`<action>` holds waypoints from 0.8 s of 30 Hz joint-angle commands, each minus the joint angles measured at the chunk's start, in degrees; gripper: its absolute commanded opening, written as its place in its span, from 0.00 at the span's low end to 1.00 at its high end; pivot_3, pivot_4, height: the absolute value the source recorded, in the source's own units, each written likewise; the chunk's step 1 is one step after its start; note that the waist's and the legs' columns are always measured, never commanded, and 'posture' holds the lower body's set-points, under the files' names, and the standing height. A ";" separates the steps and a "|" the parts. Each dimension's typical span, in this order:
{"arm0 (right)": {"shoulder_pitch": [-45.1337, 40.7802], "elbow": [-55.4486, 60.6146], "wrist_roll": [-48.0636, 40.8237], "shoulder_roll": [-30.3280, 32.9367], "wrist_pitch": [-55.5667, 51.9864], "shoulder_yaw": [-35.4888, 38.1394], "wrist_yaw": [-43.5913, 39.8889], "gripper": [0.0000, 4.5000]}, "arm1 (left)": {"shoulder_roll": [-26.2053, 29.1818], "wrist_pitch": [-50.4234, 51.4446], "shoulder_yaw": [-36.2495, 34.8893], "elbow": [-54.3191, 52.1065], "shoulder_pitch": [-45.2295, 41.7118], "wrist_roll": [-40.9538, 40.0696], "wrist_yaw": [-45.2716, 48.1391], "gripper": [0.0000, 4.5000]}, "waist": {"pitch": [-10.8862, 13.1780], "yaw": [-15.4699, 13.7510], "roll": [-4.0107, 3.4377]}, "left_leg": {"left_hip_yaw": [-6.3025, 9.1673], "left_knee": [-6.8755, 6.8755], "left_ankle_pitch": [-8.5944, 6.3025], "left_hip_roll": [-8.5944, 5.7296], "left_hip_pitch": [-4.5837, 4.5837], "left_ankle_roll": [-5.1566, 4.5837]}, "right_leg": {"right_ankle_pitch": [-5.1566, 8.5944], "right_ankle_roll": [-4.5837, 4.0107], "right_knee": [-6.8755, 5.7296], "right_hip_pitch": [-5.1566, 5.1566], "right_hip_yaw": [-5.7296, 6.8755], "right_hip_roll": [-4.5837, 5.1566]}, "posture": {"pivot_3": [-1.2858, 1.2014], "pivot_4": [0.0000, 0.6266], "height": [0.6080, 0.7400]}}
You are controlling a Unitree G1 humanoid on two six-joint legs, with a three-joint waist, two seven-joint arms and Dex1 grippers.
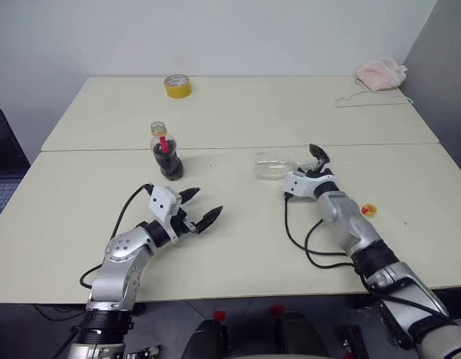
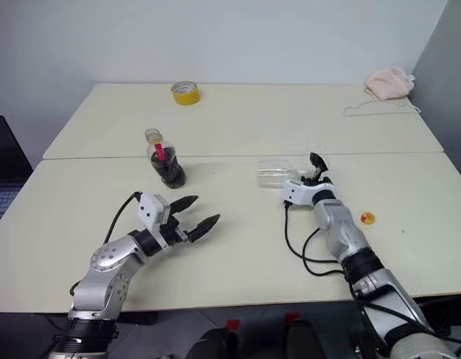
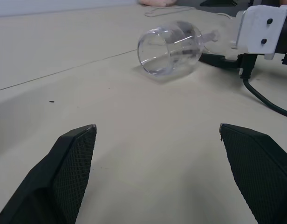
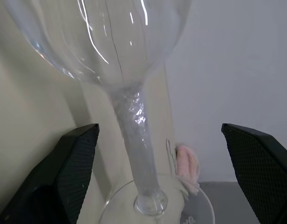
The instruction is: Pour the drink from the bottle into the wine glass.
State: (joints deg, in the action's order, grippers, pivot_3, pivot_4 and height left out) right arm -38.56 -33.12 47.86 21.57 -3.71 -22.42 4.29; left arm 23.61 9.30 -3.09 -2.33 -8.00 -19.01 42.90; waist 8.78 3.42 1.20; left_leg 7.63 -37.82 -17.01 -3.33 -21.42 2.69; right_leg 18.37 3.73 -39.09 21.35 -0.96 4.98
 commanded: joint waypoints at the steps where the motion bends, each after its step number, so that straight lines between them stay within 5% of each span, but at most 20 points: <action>1: -3.14 -8.76 -0.67 -0.85 1.90 -1.48 1.37 0.92 | -0.05 -0.43 -0.02 -2.44 -0.77 -0.12 -0.65 1.00 | 0.00 0.00 0.00 | 0.01 0.00 0.00 0.00 0.00 0.00 | 0.00 0.00 0.00 0.00 0.00 0.00 | 0.52 0.24 1.00; 6: -5.80 -13.59 -0.63 -1.10 4.19 -2.47 4.24 0.55 | -0.11 0.55 0.22 -4.09 -0.70 -0.30 -1.62 1.00 | 0.00 0.00 0.00 | 0.01 0.00 0.00 -0.02 -0.02 0.00 | 0.00 0.00 0.00 0.02 0.00 0.02 | 0.52 0.24 1.00; 12: -4.50 -2.84 1.17 1.63 3.94 -1.83 7.31 0.09 | 0.12 1.99 -0.23 -6.36 -0.03 -0.80 -2.65 1.00 | 0.04 -0.01 -0.05 | 0.02 0.00 0.00 -0.02 -0.10 0.00 | 0.00 0.00 0.00 0.10 0.00 0.03 | 0.52 0.24 1.00; 18: -0.20 14.99 0.17 4.63 2.49 1.27 3.62 0.04 | -0.07 2.66 -0.80 -7.19 -0.04 -0.57 -4.35 1.00 | 0.06 -0.08 -0.09 | 0.00 -0.04 0.00 -0.03 -0.50 0.00 | 0.00 0.00 -0.05 0.52 -0.01 0.04 | 0.52 0.24 1.00; 24: 7.18 27.11 -10.89 1.72 2.86 6.49 -3.75 0.04 | -0.04 1.84 -1.95 -6.87 0.34 -1.54 -4.76 1.00 | 0.06 -0.19 -0.09 | 0.04 -0.03 0.00 -0.02 -0.47 0.00 | 0.00 0.00 -0.02 0.44 0.03 0.03 | 0.52 0.24 1.00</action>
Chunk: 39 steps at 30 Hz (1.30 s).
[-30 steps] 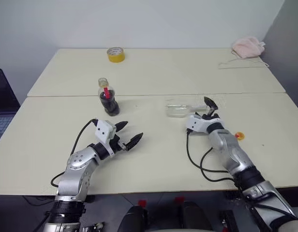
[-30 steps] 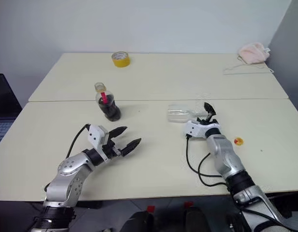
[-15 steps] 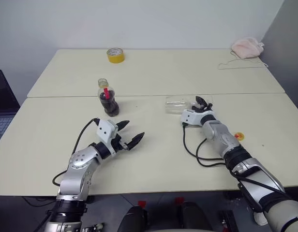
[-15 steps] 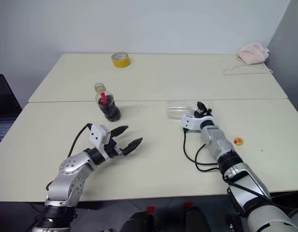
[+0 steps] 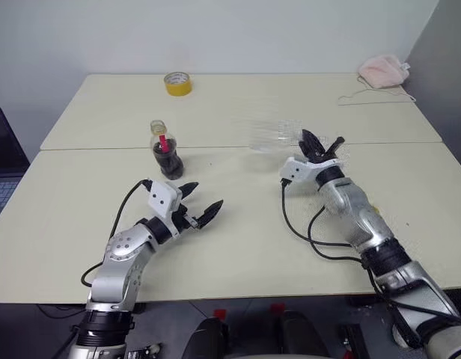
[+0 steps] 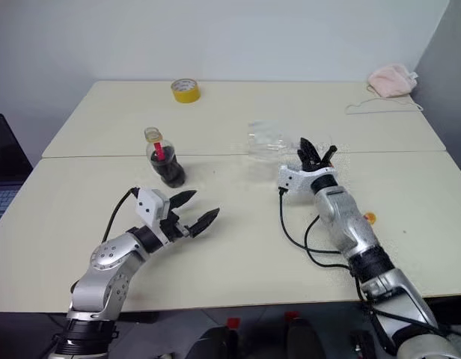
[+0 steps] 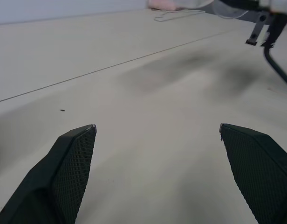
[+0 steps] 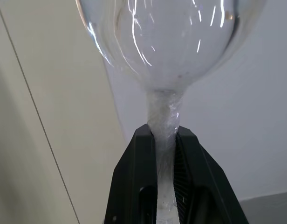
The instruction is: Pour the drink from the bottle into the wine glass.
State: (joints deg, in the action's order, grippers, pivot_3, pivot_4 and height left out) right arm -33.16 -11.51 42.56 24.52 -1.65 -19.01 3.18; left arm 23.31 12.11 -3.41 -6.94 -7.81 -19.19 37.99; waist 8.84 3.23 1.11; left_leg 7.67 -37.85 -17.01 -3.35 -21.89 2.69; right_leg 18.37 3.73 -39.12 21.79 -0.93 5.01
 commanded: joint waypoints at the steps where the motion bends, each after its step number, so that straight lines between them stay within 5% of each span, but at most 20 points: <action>1: 4.05 7.21 -12.31 -2.92 3.44 4.34 -5.36 0.04 | 0.75 -0.09 -2.22 -2.60 0.81 -2.66 1.21 1.00 | 0.00 -0.01 0.00 | -0.02 0.00 0.00 -0.02 0.00 0.00 | 0.00 0.00 0.00 0.00 -0.01 0.00 | 0.52 0.24 1.00; 5: 9.43 11.34 -31.64 -8.34 6.66 7.45 -16.28 0.04 | 3.70 2.27 -3.95 -3.73 2.86 -6.31 5.51 1.00 | 0.04 0.24 -0.05 | -0.01 0.05 0.00 0.04 0.00 0.00 | 0.00 0.00 0.03 0.00 -0.01 0.00 | 0.52 0.24 1.00; 13: 10.55 8.22 -48.46 -16.16 7.56 6.89 -29.61 0.04 | 8.85 5.21 -7.01 -7.25 5.84 -11.10 9.76 1.00 | 0.09 0.03 -0.12 | 0.08 0.00 -0.01 0.03 0.04 -0.01 | 0.00 0.00 0.02 -0.05 0.03 -0.01 | 0.52 0.24 1.00; 28: 2.98 -15.85 -47.20 -23.69 19.98 6.30 -35.58 0.04 | 11.79 6.85 -10.49 -10.16 9.45 -12.09 9.34 1.00 | 0.12 0.12 -0.17 | 0.08 0.03 0.00 0.03 0.09 -0.01 | -0.01 -0.01 -0.02 0.00 0.01 -0.03 | 0.52 0.24 1.00; 39: 2.14 -21.11 -47.96 -23.49 23.24 7.90 -36.63 0.04 | 11.11 10.16 -10.20 -13.32 8.02 -12.75 6.16 1.00 | 0.12 0.14 -0.18 | 0.08 0.02 0.00 0.05 0.11 0.00 | -0.01 -0.02 -0.05 -0.02 0.02 -0.03 | 0.52 0.24 1.00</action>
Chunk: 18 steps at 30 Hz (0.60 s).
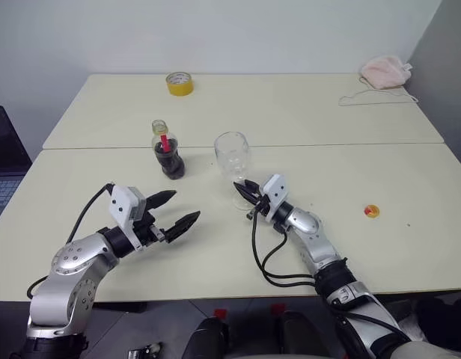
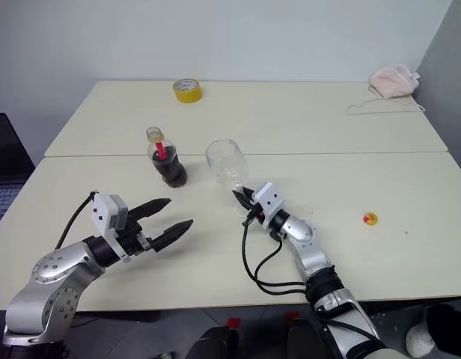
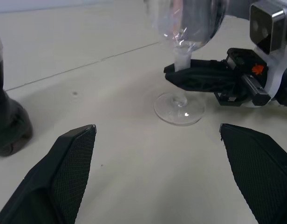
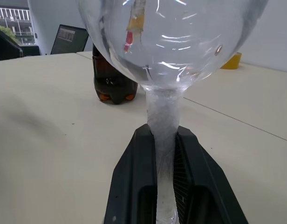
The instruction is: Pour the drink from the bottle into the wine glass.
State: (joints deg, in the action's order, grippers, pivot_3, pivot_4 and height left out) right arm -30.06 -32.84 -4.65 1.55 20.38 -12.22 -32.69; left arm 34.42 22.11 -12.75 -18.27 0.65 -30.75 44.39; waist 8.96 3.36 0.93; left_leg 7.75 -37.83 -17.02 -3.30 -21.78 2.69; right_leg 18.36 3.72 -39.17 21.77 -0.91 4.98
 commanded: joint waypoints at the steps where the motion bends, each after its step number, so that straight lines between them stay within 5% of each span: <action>1: -0.86 0.10 -0.79 -0.46 1.32 1.15 -0.96 0.04 | 0.01 0.30 -0.81 -2.00 -0.58 -1.26 -0.31 1.00 | 0.00 0.02 0.00 | -0.01 0.00 0.00 0.00 0.00 0.00 | 0.00 0.00 0.00 0.00 0.00 0.00 | 0.52 0.24 1.00; 10: -0.41 -0.99 -1.91 0.17 0.80 2.31 -3.35 0.04 | -0.16 -0.94 -0.40 0.30 -1.19 -0.66 0.42 1.00 | 0.00 0.01 0.00 | 0.00 -0.01 0.00 -0.01 0.00 0.00 | 0.00 0.00 0.00 -0.02 0.00 0.00 | 0.52 0.24 1.00; 18: -0.22 -0.04 -1.79 0.42 0.50 2.74 -4.05 0.64 | -0.38 -2.83 -0.15 2.30 -0.72 -0.17 1.86 1.00 | 0.00 0.03 0.00 | 0.00 -0.01 0.00 -0.01 0.00 0.00 | 0.00 0.00 0.00 -0.01 0.00 0.00 | 0.52 0.24 1.00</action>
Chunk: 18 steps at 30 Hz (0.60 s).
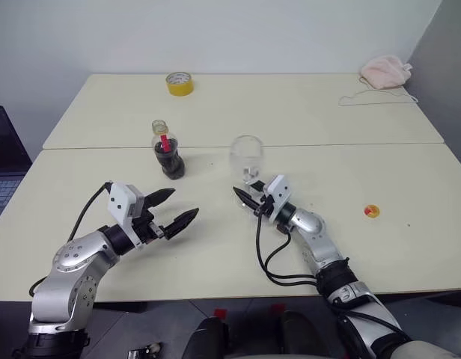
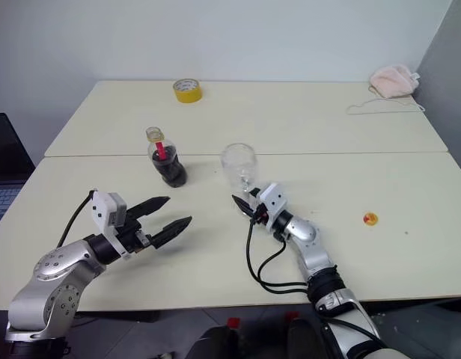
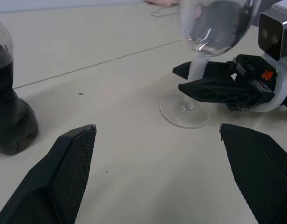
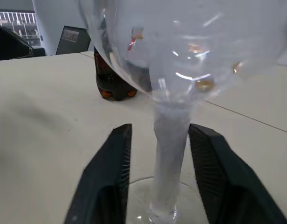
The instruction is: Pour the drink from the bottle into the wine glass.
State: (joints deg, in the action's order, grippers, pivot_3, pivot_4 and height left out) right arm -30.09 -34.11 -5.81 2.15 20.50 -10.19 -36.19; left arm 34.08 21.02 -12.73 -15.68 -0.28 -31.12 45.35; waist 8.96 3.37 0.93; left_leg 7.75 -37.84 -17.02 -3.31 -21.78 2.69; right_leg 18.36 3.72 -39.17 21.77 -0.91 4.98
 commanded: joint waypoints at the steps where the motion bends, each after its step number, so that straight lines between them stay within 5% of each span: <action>1: -0.27 1.29 -0.60 -0.13 0.36 0.76 -0.54 0.72 | -0.11 -2.22 -0.20 0.23 0.35 0.38 1.24 1.00 | 0.00 0.01 0.00 | 0.00 0.00 0.00 0.00 0.00 0.00 | 0.00 0.00 0.00 0.00 0.00 0.00 | 0.52 0.24 1.00; 5: -0.42 1.62 -0.49 0.05 0.42 0.91 -0.30 1.00 | -0.28 -3.67 -0.29 1.78 0.70 0.81 2.23 1.00 | 0.00 0.02 0.00 | 0.00 0.00 0.00 0.00 0.00 0.00 | 0.00 0.00 0.00 0.00 0.00 0.00 | 0.52 0.24 1.00; 18: 0.72 3.87 -0.03 1.22 -0.75 0.69 0.14 1.00 | -0.97 -6.95 -0.44 5.86 0.69 1.74 4.22 1.00 | 0.00 0.00 0.00 | 0.00 0.00 0.00 0.00 0.00 0.00 | 0.00 0.00 0.00 0.00 0.00 0.00 | 0.52 0.24 1.00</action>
State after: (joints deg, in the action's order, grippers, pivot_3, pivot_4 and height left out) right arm -29.80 -33.39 -5.71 3.10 20.03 -10.14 -35.98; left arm 33.30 15.48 -12.72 -9.60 0.46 -29.16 49.11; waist 8.96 3.36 0.93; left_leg 7.75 -37.83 -17.02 -3.32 -21.78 2.69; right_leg 18.36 3.71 -39.17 21.77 -0.91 4.99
